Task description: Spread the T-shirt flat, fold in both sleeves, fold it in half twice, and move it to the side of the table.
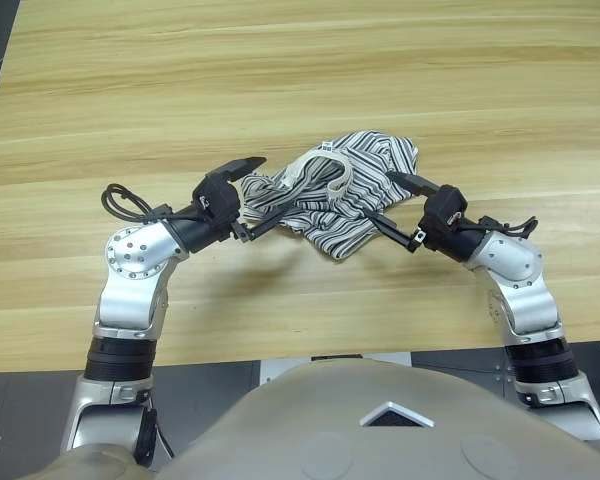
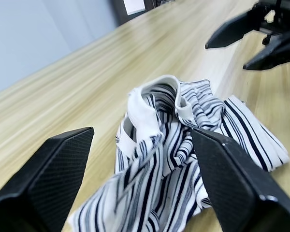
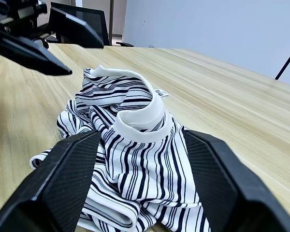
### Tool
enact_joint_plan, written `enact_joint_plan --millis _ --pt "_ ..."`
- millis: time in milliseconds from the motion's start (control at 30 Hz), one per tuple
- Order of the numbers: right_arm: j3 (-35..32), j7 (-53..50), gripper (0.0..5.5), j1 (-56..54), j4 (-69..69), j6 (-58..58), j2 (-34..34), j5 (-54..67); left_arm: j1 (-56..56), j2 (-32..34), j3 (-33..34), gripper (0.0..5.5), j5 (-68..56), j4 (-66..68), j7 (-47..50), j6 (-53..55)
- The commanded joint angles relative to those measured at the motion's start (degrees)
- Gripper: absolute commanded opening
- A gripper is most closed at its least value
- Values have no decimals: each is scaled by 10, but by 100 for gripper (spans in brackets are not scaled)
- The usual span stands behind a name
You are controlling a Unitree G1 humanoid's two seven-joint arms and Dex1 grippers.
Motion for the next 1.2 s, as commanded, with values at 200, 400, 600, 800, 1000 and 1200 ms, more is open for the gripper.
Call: enact_joint_plan --millis 200,400,600,800,1000,1200 --pt "-1 -5 321 -13 3 -1 4 -7 -25 -22 -16 373 37 91 10 -47" --pt "9 -9 321 -13 20 -5 10 -21 -30 -30 -15 373 53 117 21 -75" --pt "20 -9 321 -17 40 -10 14 -40 -21 -33 -8 373 50 114 28 -78" --pt "22 -11 321 -17 47 -9 14 -45 -18 -33 -4 373 40 101 26 -75" --pt "30 -30 321 -32 72 -5 38 -56 -19 -29 5 373 26 84 24 -64" --pt "39 -54 321 -68 126 -9 65 -81 -24 -43 -1 373 26 92 29 -63"
